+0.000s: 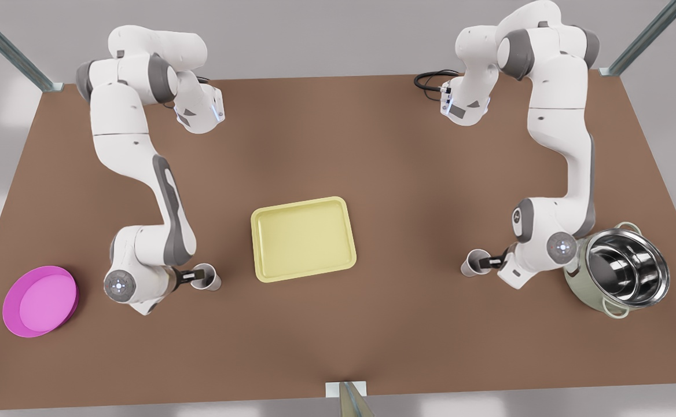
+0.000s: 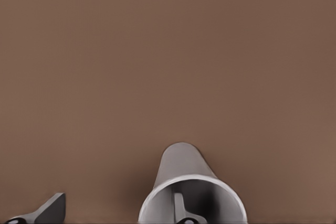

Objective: Use both arms to respectively pick up the white IKEA cups from the middle-left and middle-right positions, then place the white IKEA cups onto the middle-middle tray, ensuring that the cups remain upright and do not tip over

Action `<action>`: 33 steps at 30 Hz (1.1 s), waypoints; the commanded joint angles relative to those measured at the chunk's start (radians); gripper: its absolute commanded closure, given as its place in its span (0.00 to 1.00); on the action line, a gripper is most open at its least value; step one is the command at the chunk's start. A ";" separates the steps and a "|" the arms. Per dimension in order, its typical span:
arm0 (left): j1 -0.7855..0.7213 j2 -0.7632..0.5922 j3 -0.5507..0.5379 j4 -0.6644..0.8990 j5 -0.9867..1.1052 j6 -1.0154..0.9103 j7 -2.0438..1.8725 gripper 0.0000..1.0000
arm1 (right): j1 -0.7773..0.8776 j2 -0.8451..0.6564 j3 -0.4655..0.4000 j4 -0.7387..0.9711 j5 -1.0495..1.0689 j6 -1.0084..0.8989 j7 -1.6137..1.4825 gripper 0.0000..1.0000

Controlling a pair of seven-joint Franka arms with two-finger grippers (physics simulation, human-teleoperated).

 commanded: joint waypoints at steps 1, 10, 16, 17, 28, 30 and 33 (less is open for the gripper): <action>-0.003 0.001 0.000 -0.003 -0.001 0.016 -0.010 0.11 | 0.001 0.002 0.001 -0.018 0.016 0.101 0.005 0.00; -0.023 0.024 -0.002 0.000 -0.041 0.015 -0.058 0.79 | -0.001 0.008 0.004 -0.069 0.015 0.138 -0.014 0.71; -0.110 -0.038 -0.003 0.049 -0.038 -0.105 -0.222 0.79 | -0.003 -0.001 0.012 -0.057 0.013 0.126 -0.015 0.79; -0.119 -0.024 -0.023 0.130 -0.039 -0.189 -0.341 0.79 | -0.003 -0.003 0.012 -0.055 0.013 0.126 -0.015 0.79; -0.319 0.218 -0.325 0.469 -0.061 -0.157 -1.006 0.79 | 0.025 -0.041 0.144 -0.054 0.012 0.109 -0.135 0.79; -0.368 0.286 -0.321 0.518 -0.055 -0.088 -1.052 0.79 | 0.080 -0.038 0.145 -0.051 0.015 0.129 -0.120 0.79; -0.408 0.304 -0.319 0.505 -0.024 -0.025 -1.053 0.79 | 0.136 -0.036 0.145 -0.037 0.055 0.138 -0.112 0.79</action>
